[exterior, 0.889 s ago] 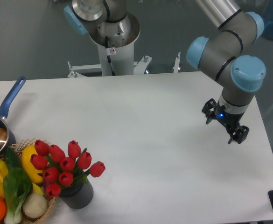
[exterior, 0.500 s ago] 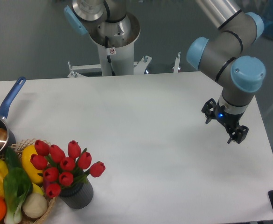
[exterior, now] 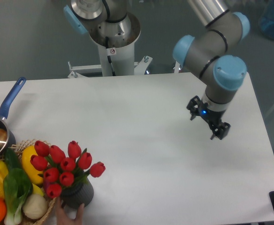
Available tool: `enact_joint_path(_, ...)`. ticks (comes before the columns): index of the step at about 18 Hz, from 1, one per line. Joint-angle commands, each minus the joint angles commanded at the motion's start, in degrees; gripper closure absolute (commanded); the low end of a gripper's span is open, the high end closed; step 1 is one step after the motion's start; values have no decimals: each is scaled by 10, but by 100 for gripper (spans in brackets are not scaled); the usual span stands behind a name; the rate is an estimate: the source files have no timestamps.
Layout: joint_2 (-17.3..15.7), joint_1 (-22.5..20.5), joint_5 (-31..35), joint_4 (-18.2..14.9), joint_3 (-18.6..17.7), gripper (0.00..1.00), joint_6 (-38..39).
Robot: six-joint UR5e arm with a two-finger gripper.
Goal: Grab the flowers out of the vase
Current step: 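Move the open gripper toward the red tulip stems above the black vase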
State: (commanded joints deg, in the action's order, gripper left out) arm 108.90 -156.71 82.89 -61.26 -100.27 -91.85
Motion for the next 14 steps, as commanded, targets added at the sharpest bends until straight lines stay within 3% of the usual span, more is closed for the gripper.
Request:
enact_joint_path(2,-16,2,-38,-2,-10,0,1)
enact_joint_path(6,-45,4,-50,-4,-26,0,0)
enact_joint_path(8,-55,4,-70,-22,-33,0,-3)
enact_joint_path(14,-70,21,-276,-85,-40,0,0)
